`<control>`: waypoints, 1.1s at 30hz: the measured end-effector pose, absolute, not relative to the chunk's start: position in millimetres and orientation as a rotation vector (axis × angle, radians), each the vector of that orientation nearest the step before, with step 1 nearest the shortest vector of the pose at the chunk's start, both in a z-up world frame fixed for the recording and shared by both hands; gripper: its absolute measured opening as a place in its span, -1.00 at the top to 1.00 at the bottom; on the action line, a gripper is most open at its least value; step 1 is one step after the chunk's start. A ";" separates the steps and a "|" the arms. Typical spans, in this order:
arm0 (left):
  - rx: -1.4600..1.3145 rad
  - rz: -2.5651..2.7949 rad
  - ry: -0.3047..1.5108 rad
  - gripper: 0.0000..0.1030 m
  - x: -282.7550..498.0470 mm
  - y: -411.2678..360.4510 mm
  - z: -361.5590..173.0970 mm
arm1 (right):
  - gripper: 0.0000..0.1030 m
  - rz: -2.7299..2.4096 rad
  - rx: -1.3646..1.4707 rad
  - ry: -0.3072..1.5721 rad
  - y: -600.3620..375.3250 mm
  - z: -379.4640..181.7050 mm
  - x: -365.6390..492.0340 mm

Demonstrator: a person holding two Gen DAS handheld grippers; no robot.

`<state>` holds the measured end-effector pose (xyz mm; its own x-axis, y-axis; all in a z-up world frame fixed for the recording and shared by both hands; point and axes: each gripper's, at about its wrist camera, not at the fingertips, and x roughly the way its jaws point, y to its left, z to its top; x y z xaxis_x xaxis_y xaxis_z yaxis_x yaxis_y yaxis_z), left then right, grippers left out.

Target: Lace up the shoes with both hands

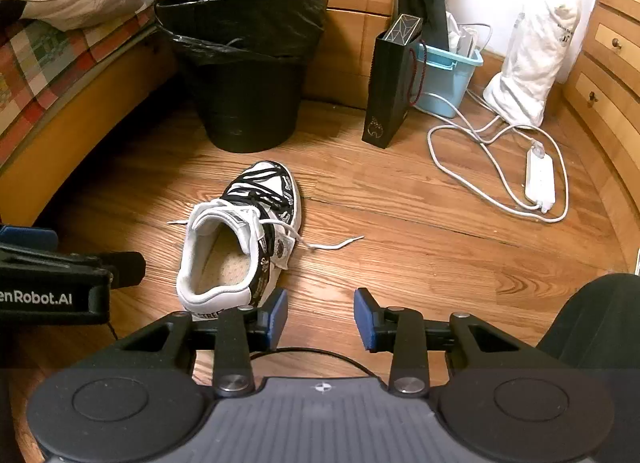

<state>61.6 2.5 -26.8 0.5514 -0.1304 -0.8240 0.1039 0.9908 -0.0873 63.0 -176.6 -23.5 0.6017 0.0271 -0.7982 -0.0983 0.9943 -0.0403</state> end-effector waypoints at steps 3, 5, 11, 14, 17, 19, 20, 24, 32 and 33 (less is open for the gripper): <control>-0.032 -0.140 0.974 -0.97 61.0 2.1 -26.8 | 0.21 0.067 -0.076 0.922 -178.2 -23.4 63.0; -0.029 -0.136 0.972 -0.97 60.4 2.0 -26.9 | 0.21 0.064 -0.074 0.922 -178.8 -23.6 62.4; -0.045 -0.110 0.968 -1.00 60.6 3.2 -27.4 | 0.21 0.078 -0.069 0.932 -176.3 -25.3 62.4; -0.043 -0.111 0.968 -1.00 61.1 2.7 -27.6 | 0.19 0.074 -0.088 0.919 -174.2 -23.8 61.9; -0.040 -0.111 0.973 -1.00 62.7 3.0 -28.4 | 0.18 0.074 -0.074 0.927 -175.8 -24.5 64.0; -0.036 -0.108 0.974 -1.00 63.5 3.0 -29.0 | 0.18 0.068 -0.067 0.928 -176.7 -24.3 64.1; -0.035 -0.108 0.975 -1.00 63.4 2.7 -29.2 | 0.18 0.067 -0.066 0.928 -176.7 -24.4 64.2; -0.039 -0.115 0.980 -1.00 63.0 1.5 -30.2 | 0.18 0.068 -0.069 0.929 -175.4 -25.1 64.7; -0.050 -0.119 0.980 -1.00 62.5 1.7 -30.2 | 0.18 0.062 -0.064 0.929 -178.4 -25.0 65.3; -0.051 -0.119 0.980 -1.00 62.3 1.7 -30.3 | 0.18 0.061 -0.063 0.929 -178.4 -25.0 65.0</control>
